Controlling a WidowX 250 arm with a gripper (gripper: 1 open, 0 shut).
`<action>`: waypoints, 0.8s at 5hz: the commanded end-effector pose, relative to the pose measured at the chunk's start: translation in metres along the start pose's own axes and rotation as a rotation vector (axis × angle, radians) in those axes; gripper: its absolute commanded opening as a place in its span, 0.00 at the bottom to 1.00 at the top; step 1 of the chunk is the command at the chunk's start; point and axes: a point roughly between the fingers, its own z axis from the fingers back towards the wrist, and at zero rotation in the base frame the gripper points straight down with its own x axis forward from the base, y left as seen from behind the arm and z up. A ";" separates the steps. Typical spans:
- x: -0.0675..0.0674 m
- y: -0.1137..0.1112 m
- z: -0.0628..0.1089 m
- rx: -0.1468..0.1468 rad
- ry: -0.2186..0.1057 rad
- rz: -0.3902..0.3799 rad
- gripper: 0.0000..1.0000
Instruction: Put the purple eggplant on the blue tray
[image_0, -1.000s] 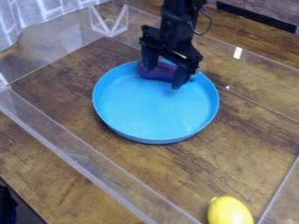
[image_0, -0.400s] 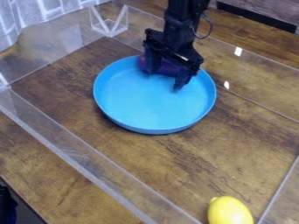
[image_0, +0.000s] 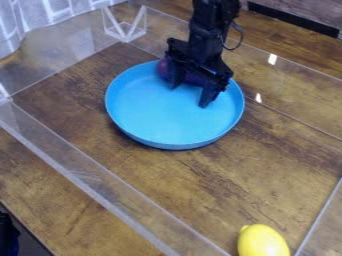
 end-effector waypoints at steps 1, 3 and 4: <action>0.011 0.006 0.016 0.007 -0.068 0.013 1.00; 0.011 0.002 0.011 0.004 -0.066 0.002 1.00; 0.011 -0.001 0.008 0.003 -0.065 -0.003 1.00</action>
